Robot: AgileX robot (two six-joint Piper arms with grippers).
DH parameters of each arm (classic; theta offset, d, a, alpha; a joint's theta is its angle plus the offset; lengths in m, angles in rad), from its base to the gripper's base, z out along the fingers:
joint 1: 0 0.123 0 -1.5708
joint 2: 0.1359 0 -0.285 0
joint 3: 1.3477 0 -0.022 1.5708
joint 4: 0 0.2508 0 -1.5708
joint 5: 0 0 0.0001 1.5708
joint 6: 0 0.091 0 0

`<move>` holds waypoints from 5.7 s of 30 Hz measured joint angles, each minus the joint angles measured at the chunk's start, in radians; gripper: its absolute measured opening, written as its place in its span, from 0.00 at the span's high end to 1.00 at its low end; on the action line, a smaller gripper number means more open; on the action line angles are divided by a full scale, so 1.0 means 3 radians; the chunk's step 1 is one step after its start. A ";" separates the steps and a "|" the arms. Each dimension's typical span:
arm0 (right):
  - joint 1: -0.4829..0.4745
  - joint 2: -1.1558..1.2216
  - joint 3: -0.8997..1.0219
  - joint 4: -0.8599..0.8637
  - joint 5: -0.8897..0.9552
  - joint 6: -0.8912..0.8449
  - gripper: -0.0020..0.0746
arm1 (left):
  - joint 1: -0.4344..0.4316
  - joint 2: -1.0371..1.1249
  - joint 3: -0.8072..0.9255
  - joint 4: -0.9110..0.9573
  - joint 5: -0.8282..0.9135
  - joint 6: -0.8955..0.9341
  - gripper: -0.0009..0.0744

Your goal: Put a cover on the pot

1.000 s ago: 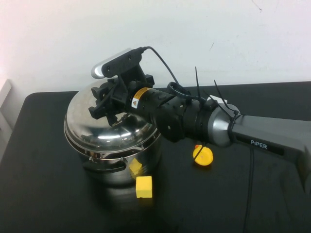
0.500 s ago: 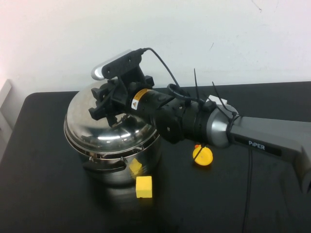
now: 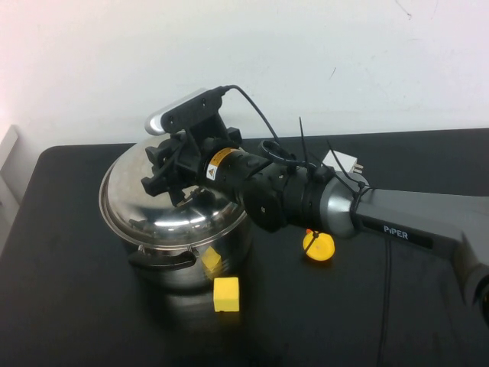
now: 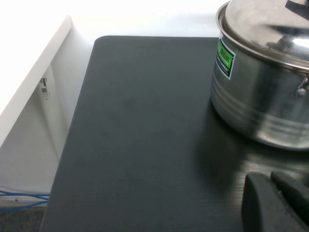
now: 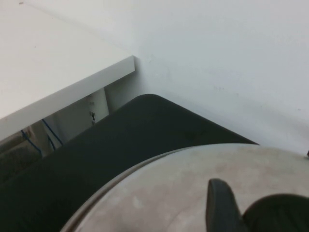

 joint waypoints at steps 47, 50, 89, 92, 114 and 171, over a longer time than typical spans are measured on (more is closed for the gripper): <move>0.0000 -0.4314 0.2669 -0.0395 0.1315 -0.0019 0.97 | 0.0000 0.0000 0.0000 0.0000 0.0000 -0.0008 0.99; 0.0000 -0.4567 0.2676 -0.0467 0.1681 -0.0019 0.97 | 0.0000 0.0000 0.0000 0.0000 0.0000 -0.0008 0.99; -0.1992 -0.6734 0.5157 -0.0794 0.0669 -0.0495 0.98 | 0.0000 0.0000 0.0000 -0.0006 0.0000 0.0000 0.99; -0.2240 -0.6965 0.5334 -0.0678 0.0659 -0.0558 0.98 | 0.0000 0.0000 0.0000 -0.0006 0.0000 0.0000 0.99; -0.2727 -0.7634 0.5847 -0.0259 0.1902 -0.0036 0.98 | 0.0000 0.0000 0.0000 -0.0006 0.0000 -0.0008 0.99; -0.2484 -0.7634 0.5831 -0.0272 0.1967 0.0121 0.98 | 0.0000 0.0000 0.0000 -0.0006 0.0000 -0.0001 0.99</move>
